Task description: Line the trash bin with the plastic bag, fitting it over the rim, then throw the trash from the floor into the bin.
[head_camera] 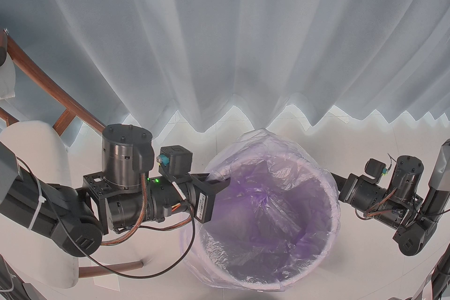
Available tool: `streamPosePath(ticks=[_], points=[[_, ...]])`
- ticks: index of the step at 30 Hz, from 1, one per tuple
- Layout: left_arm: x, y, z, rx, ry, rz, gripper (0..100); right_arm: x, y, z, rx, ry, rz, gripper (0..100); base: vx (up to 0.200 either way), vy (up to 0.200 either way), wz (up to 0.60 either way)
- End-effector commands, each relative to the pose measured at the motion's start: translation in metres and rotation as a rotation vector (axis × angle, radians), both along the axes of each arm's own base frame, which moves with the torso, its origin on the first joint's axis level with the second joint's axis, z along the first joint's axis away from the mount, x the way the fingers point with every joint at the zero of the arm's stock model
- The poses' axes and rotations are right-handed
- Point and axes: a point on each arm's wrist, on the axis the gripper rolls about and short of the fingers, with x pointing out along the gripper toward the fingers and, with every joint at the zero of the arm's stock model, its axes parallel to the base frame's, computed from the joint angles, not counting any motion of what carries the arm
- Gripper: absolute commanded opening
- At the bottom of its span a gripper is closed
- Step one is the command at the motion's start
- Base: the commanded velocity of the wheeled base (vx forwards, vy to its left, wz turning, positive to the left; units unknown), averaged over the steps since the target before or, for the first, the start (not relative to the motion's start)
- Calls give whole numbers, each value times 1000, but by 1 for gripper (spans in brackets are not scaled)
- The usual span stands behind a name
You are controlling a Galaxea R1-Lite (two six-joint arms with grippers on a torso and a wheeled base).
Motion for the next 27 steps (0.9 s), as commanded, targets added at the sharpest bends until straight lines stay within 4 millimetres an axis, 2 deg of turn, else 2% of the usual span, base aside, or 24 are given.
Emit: streamPosePath(ticks=[1, 9, 14, 15, 19, 23, 24, 27], points=[[-2, 5, 5, -13, -13, 9, 0, -1, 0, -4, -3, 11, 2, 0, 0, 0, 0], [7, 16, 12, -27, -31, 59, 0, -15, -4, -9, -22, 55, -7, 0, 0, 0, 0], [7, 18, 15, -34, -41, 68, 0, -15, -3, -11, -33, 60, -3, 0, 0, 0, 0], [7, 18, 16, -35, -43, 68, 0, -14, -4, -13, -40, 64, -5, 100, 0, 0, 0], [6, 19, 19, -40, -53, 74, 0, -7, -8, -19, -61, 73, -74, 100, 0, 0, 0], [6, 21, 21, -42, -57, 87, 0, -9, -13, -15, -52, 69, -116, 100, 0, 0, 0], [8, 22, 21, -46, -54, 114, 0, -19, -15, -6, -33, 55, -121, 100, 0, 0, 0], [8, 22, 22, -62, -37, 139, 0, -41, -12, -1, -11, 74, -85, 100, 0, 0, 0]])
